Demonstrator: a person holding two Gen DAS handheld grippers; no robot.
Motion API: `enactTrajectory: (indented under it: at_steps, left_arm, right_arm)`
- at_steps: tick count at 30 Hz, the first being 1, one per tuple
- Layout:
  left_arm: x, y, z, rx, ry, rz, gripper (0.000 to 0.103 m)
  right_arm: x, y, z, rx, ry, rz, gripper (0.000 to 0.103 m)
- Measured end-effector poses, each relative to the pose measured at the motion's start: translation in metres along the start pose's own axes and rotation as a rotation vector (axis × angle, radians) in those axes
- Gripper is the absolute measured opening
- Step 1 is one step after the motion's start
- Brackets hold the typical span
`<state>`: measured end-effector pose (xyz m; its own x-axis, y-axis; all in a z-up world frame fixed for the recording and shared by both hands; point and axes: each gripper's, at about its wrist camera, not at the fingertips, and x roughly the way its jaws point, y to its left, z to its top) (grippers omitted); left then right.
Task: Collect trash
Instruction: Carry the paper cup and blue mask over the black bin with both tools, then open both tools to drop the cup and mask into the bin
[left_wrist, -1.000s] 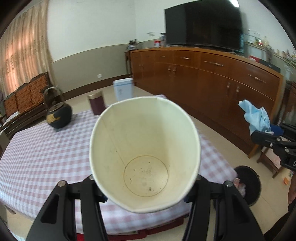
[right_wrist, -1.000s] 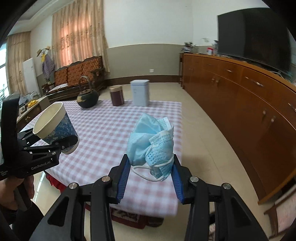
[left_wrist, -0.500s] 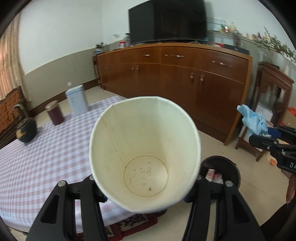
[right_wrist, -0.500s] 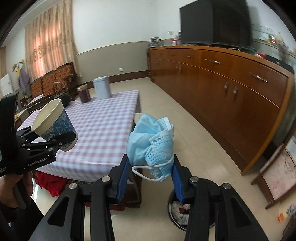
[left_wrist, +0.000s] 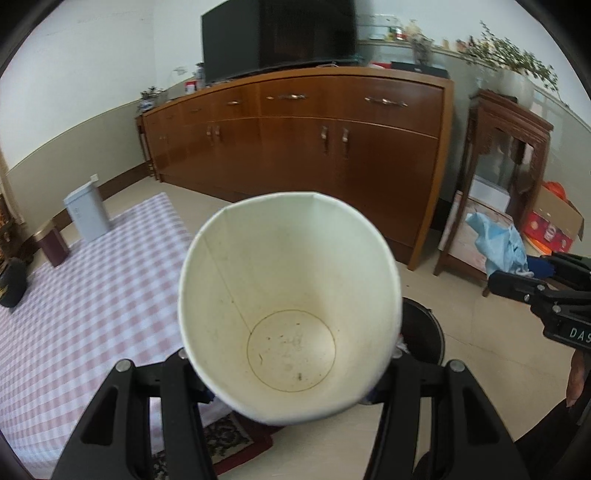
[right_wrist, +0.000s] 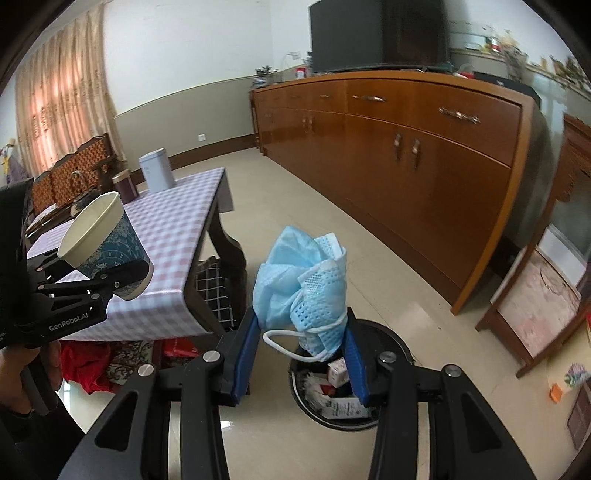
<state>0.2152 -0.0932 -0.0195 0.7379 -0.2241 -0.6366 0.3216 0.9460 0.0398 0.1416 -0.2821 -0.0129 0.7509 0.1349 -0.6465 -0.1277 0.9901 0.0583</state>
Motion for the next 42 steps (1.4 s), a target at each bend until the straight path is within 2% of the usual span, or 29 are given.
enactTrajectory:
  at_steps: [13,17,21,27,35,36,37,38,39,40,42]
  left_arm:
    - [0.039,-0.071,-0.005,0.085,0.055,-0.127,0.057]
    - [0.058,-0.085,-0.012,0.089,0.100,-0.195,0.057]
    - [0.079,-0.092,-0.019,0.081,0.139,-0.250,0.057]
    - [0.123,-0.106,-0.029,0.088,0.218,-0.263,0.057]
    - [0.173,-0.117,-0.040,0.095,0.305,-0.293,0.059]
    - [0.181,-0.118,-0.042,0.084,0.328,-0.321,0.061]
    - [0.189,-0.118,-0.045,0.076,0.358,-0.341,0.077]
    - [0.199,-0.115,-0.050,0.056,0.390,-0.330,0.086]
    - [0.203,-0.112,-0.054,0.037,0.408,-0.313,0.100]
    - [0.204,-0.106,-0.057,0.020,0.419,-0.300,0.102]
    - [0.193,-0.095,-0.061,0.004,0.399,-0.251,0.102]
  right_arm:
    - [0.005,-0.063,-0.046,0.072,0.068,-0.081,0.045]
    - [0.017,-0.074,-0.057,0.062,0.098,-0.085,0.045]
    - [0.042,-0.084,-0.070,0.025,0.151,-0.080,0.045]
    - [0.087,-0.098,-0.086,-0.019,0.235,-0.056,0.046]
    - [0.157,-0.102,-0.100,-0.137,0.353,0.000,0.047]
    - [0.167,-0.103,-0.102,-0.152,0.374,0.015,0.048]
    - [0.180,-0.101,-0.107,-0.193,0.401,0.026,0.052]
    - [0.185,-0.099,-0.110,-0.224,0.410,0.009,0.068]
    - [0.190,-0.099,-0.115,-0.259,0.413,-0.043,0.084]
    - [0.193,-0.100,-0.120,-0.272,0.419,-0.084,0.103]
    - [0.184,-0.101,-0.124,-0.268,0.390,-0.069,0.103]
